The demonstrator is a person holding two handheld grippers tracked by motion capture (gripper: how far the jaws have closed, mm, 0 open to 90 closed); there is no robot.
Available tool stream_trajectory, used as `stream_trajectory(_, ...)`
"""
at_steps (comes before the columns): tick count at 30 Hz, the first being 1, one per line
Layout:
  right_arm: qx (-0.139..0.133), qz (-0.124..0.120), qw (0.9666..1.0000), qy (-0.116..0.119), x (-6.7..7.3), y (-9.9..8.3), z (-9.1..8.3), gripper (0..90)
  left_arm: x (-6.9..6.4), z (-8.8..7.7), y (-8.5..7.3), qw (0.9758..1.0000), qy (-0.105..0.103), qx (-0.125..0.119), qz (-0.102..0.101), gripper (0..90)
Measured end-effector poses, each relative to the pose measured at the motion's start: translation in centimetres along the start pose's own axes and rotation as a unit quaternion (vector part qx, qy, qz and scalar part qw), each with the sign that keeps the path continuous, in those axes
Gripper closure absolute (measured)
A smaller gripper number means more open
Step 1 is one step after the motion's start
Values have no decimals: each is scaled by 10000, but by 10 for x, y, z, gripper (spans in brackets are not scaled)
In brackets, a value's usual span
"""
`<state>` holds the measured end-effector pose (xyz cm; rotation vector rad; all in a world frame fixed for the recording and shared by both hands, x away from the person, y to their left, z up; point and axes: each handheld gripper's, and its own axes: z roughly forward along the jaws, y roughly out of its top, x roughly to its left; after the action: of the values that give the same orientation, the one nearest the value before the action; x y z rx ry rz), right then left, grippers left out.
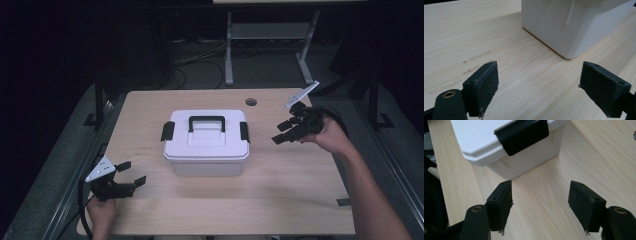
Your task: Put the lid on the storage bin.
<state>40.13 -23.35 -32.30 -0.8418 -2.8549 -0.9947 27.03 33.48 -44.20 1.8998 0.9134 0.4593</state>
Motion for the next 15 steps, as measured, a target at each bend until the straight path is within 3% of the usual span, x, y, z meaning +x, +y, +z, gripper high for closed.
stream_trajectory(15,-39,184,9998,53,0,-24,4,342,-1,0,1,10000,-14,-25,14,147)
